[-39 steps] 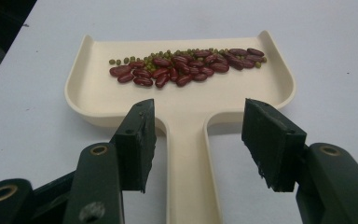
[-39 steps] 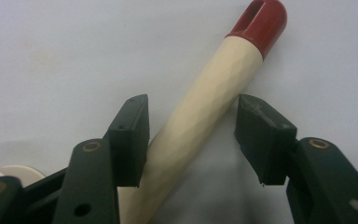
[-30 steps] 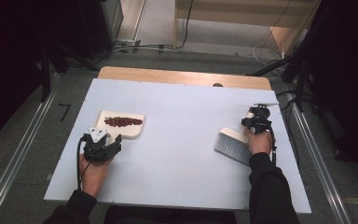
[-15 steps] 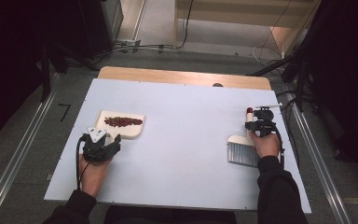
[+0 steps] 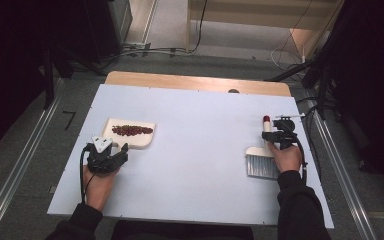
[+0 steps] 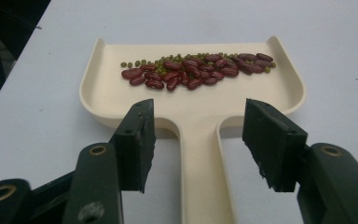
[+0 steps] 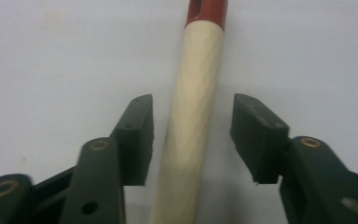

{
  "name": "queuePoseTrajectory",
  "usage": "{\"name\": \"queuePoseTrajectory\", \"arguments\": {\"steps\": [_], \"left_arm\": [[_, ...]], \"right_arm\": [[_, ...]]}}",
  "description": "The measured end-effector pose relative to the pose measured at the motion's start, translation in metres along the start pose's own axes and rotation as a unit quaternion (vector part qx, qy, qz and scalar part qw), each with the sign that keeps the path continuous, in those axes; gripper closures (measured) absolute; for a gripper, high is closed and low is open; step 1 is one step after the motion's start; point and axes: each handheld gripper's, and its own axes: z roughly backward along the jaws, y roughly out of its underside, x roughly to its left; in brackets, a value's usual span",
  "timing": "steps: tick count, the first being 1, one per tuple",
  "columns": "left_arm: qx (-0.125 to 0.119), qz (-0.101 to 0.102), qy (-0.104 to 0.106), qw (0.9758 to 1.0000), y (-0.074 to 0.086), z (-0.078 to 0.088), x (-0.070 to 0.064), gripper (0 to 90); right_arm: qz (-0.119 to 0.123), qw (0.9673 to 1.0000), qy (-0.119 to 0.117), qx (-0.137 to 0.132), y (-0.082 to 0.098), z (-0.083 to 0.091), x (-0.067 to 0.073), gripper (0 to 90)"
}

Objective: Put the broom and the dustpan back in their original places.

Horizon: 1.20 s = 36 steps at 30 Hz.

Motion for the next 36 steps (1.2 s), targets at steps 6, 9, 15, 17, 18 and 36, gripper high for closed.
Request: {"name": "queuePoseTrajectory", "arguments": {"steps": [6, 9, 15, 17, 18, 36], "left_arm": [[0.0, 0.006, -0.004, 1.0, -0.001, 0.001, 0.003, 39.5], [0.002, 0.008, -0.005, 0.9999, -0.001, 0.001, 0.005, 36.5], [0.002, 0.018, -0.005, 0.9998, -0.003, 0.0, 0.011, 32.9], [0.0, 0.023, -0.005, 0.9997, -0.004, 0.001, 0.013, 31.9], [0.001, 0.025, -0.005, 0.9997, -0.004, 0.001, 0.014, 31.8], [0.001, 0.04, -0.007, 0.9992, -0.007, 0.002, 0.026, 29.3]], "right_arm": [[0.004, 0.9987, -0.03, -0.04, 0.003, 0.015, 0.002, 34.5], [0.006, 0.9977, -0.041, -0.053, 0.005, 0.021, 0.004, 29.7], [0.016, 0.9944, -0.057, -0.088, 0.014, 0.033, 0.009, 23.9], [0.021, 0.9928, -0.059, -0.102, 0.017, 0.038, 0.01, 23.3], [0.024, 0.9916, -0.065, -0.109, 0.019, 0.041, 0.01, 23.3], [0.029, 0.9847, -0.082, -0.151, 0.04, 0.066, 0.006, 23.0]]}}
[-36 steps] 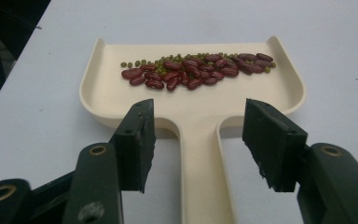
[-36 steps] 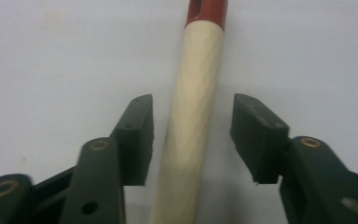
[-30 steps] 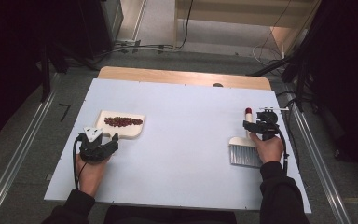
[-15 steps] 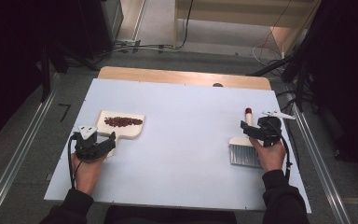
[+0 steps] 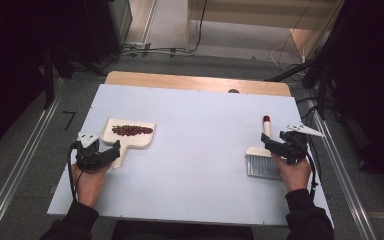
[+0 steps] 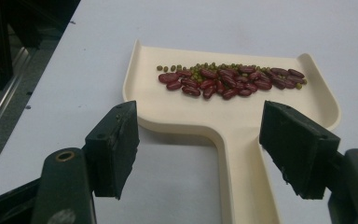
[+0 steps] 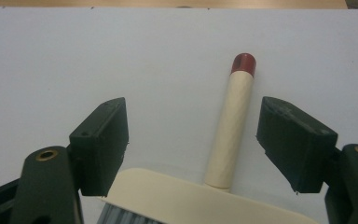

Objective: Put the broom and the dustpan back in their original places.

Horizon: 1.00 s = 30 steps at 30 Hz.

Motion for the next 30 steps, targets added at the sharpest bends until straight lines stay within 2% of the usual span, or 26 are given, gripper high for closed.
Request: {"name": "queuePoseTrajectory", "arguments": {"steps": [8, 16, 30], "left_arm": [[0.003, -0.004, -0.001, 1.0, 0.0, 0.002, 0.002, 28.1], [0.001, -0.002, -0.004, 1.0, 0.0, 0.004, 0.005, 26.4], [0.002, -0.004, 0.003, 1.0, 0.003, 0.01, 0.006, 25.7]], "right_arm": [[-0.001, 0.9999, -0.001, -0.014, 0.008, 0.014, -0.003, 22.3], [0.002, 1.0, 0.001, -0.005, 0.023, 0.023, -0.01, 21.6], [-0.005, 1.0, 0.006, -0.001, 0.04, 0.04, -0.02, 21.5]]}}
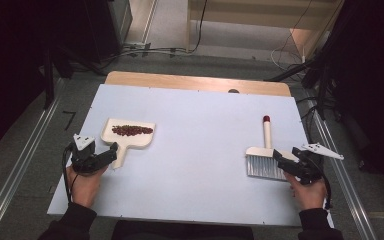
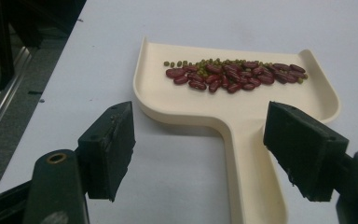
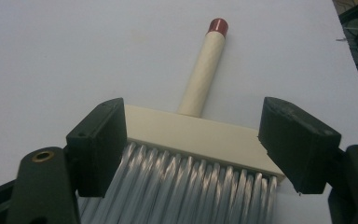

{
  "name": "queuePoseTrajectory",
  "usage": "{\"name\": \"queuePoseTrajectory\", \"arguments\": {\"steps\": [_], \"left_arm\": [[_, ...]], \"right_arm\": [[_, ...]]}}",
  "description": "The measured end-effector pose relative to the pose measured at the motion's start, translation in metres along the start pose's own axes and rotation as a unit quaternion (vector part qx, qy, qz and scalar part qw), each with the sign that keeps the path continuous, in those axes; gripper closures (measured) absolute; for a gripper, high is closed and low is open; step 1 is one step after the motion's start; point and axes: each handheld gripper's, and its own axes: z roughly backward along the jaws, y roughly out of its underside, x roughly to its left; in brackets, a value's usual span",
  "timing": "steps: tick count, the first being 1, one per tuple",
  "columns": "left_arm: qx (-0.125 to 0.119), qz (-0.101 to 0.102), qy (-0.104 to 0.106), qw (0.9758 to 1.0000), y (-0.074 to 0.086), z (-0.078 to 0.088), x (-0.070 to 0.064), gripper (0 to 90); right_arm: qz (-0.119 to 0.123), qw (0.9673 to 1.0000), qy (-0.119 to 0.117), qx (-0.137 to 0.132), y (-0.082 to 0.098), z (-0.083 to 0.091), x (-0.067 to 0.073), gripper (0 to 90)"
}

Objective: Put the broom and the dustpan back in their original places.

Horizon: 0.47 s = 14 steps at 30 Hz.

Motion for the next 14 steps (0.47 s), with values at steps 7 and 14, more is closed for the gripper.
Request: {"name": "queuePoseTrajectory", "arguments": {"steps": [7, 14], "left_arm": [[0.0, -0.003, 0.006, 1.0, 0.002, 0.005, -0.002, 25.7], [0.004, -0.007, 0.009, 0.9999, 0.006, 0.008, -0.001, 24.8]], "right_arm": [[-0.001, 1.0, 0.003, 0.003, 0.007, 0.006, -0.004, 21.5], [-0.002, 1.0, 0.003, 0.006, 0.012, 0.01, -0.005, 20.0]]}}
